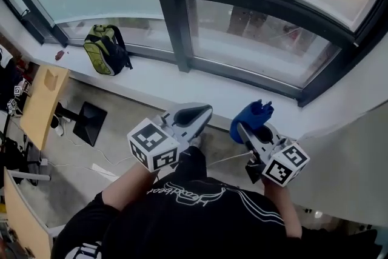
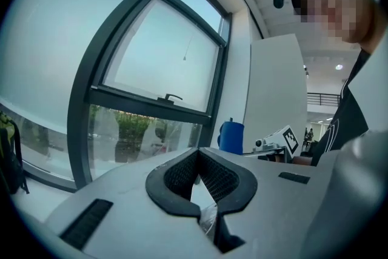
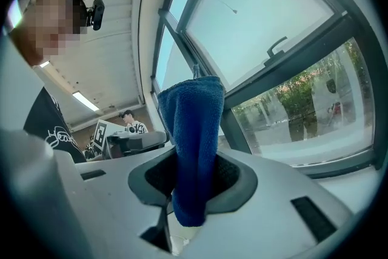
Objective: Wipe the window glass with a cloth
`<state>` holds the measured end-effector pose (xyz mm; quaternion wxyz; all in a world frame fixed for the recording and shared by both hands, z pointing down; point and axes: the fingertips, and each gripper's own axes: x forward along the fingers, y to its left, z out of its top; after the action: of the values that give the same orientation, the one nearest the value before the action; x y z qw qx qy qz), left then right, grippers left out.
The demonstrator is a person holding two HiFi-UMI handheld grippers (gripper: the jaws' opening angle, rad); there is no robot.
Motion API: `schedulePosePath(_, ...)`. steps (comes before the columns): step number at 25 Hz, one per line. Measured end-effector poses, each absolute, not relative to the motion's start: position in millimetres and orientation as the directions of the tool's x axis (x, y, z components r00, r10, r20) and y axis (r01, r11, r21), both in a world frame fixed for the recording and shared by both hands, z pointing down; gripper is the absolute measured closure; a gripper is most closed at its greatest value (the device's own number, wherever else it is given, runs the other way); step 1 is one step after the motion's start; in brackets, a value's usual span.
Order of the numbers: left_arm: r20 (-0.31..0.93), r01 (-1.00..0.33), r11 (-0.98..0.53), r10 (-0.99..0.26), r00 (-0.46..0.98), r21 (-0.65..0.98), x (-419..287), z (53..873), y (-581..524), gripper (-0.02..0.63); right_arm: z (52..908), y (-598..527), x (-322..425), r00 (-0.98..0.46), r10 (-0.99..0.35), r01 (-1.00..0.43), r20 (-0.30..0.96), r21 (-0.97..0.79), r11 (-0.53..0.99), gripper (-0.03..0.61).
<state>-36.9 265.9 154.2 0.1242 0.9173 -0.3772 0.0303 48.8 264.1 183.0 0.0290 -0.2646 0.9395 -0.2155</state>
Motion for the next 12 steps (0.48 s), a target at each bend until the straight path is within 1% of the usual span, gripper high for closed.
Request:
schedulePosePath(3, 0.159, -0.705, -0.675, -0.688, 0.708, 0.218, -55.3, 167.4, 229.4, 0.609, 196.2, 227.4, 27.6, -0.860, -0.505, -0.484, 0.077, -0.436, 0.758, 0.485)
schedulePosePath(8, 0.193, -0.711, -0.640, -0.689, 0.699, 0.290, -102.5, 200.6, 168.7, 0.609, 221.3, 158.5, -20.1, -0.861, -0.493, -0.491, 0.125, -0.459, 0.741, 0.485)
schedulePosePath(12, 0.209, -0.715, -0.633, -0.687, 0.696, 0.297, -140.2, 216.7, 115.4, 0.609, 236.2, 104.1, -64.5, -0.870, -0.469, -0.481, 0.148, -0.459, 0.747, 0.485)
